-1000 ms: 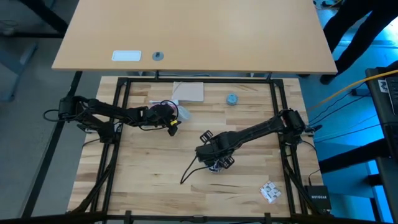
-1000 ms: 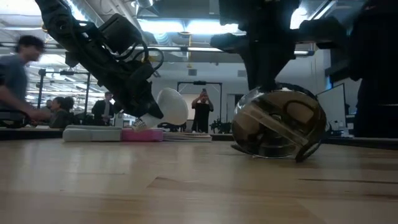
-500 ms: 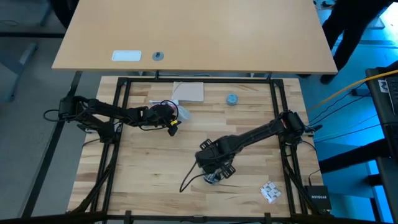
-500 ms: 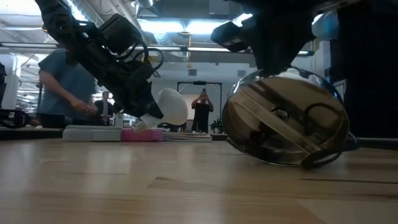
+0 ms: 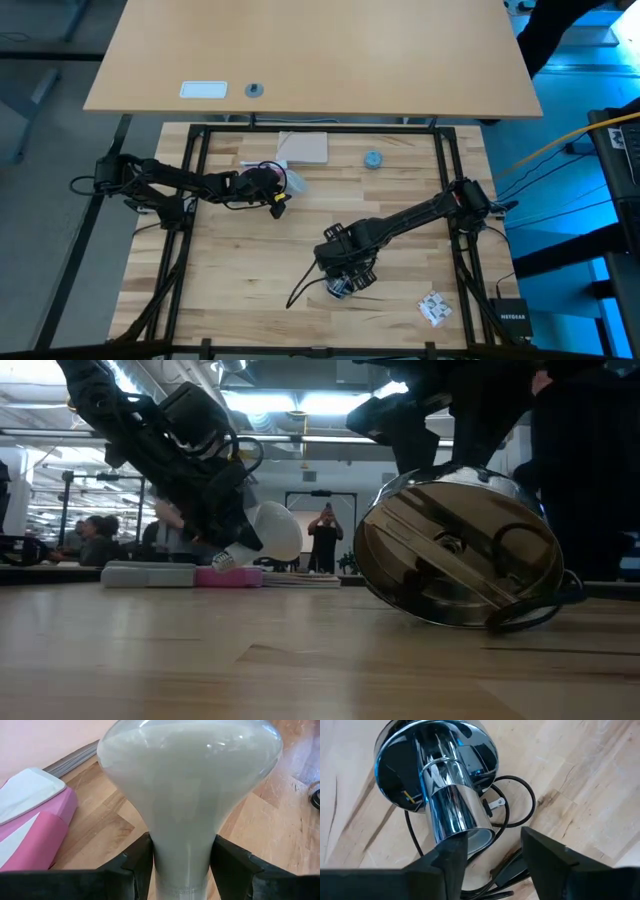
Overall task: Screw lightbulb
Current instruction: Insert the white lightbulb into the desk lamp
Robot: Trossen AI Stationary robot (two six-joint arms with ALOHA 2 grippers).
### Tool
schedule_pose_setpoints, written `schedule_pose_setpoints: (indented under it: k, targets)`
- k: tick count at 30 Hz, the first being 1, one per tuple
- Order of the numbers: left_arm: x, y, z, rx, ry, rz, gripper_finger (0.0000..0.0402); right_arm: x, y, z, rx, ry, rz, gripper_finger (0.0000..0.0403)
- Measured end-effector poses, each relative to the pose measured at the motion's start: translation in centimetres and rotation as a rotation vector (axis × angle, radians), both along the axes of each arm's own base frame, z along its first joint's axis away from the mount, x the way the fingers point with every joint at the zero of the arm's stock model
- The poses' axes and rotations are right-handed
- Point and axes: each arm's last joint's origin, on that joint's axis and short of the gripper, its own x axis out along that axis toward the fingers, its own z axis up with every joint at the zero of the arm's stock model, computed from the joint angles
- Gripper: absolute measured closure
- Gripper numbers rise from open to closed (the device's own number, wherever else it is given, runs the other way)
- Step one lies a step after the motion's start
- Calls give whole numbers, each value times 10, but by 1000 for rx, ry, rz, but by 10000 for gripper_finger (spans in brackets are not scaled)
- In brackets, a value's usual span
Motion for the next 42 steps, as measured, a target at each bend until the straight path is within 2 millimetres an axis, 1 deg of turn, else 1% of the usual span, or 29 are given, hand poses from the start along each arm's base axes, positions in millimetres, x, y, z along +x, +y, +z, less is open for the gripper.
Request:
schedule_pose_setpoints:
  k: [3,9,15,21,26,33,38,42]
  targets:
    - [0,0,0,0,0,0,246,0,0,0,2,2,-18,206]
    - [0,0,0,1,-1,0,246,0,0,1,4,1,-25,205]
    - [0,0,0,0,-1,0,246,0,2,1,70,18,-61,205]
    - [0,0,0,0,-1,0,246,8,6,4,163,-52,-68,205]
    - [0,0,0,0,-1,0,246,13,8,6,186,-105,-65,205]
    - [0,0,0,0,-1,0,246,11,5,8,114,-116,-78,205]
    - [0,0,0,0,-1,0,246,-2,-6,18,-38,-87,-110,205]
    - [0,0,0,-5,-4,5,246,-17,-20,32,-98,-25,-179,205]
